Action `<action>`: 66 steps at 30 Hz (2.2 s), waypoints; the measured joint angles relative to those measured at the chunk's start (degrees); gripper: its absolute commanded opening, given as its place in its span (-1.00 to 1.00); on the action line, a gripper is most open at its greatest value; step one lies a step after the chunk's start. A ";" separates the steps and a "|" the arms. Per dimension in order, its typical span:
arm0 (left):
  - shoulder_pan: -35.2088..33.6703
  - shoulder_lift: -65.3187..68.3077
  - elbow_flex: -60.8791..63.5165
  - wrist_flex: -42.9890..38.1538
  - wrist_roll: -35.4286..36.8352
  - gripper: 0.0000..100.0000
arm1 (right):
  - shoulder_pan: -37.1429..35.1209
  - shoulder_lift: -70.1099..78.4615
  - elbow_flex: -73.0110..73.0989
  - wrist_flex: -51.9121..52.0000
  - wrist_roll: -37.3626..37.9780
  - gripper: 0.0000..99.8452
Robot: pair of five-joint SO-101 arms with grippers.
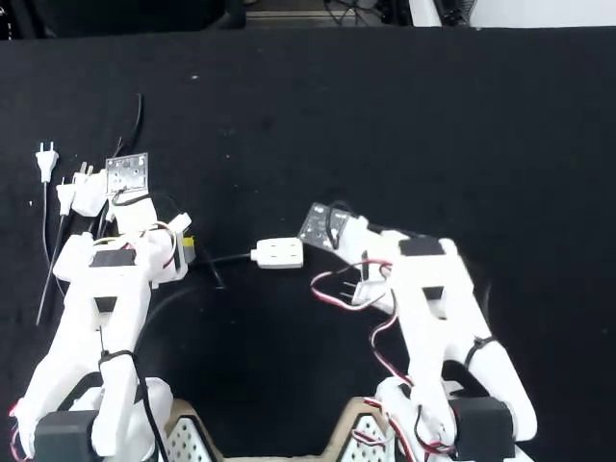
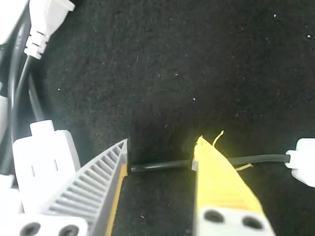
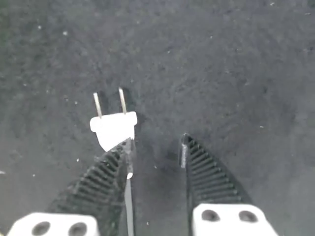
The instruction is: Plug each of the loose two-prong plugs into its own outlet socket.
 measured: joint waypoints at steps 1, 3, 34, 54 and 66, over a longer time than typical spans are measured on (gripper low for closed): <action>0.00 0.00 0.00 0.00 0.00 -0.57 | -0.35 -0.09 0.62 -0.62 -0.09 -0.70; 0.00 0.00 0.00 0.00 0.00 -0.57 | -0.62 -0.53 1.32 -1.14 -0.09 -0.70; 0.00 0.00 0.00 0.00 0.00 -0.57 | -4.75 -1.58 -2.46 10.90 -13.89 -0.70; 0.00 0.00 0.00 0.00 0.00 -0.57 | -5.19 -16.97 6.68 17.41 2.02 -0.70; 0.00 0.00 0.00 0.00 0.00 -0.57 | -11.43 -42.46 26.73 8.35 1.85 -0.77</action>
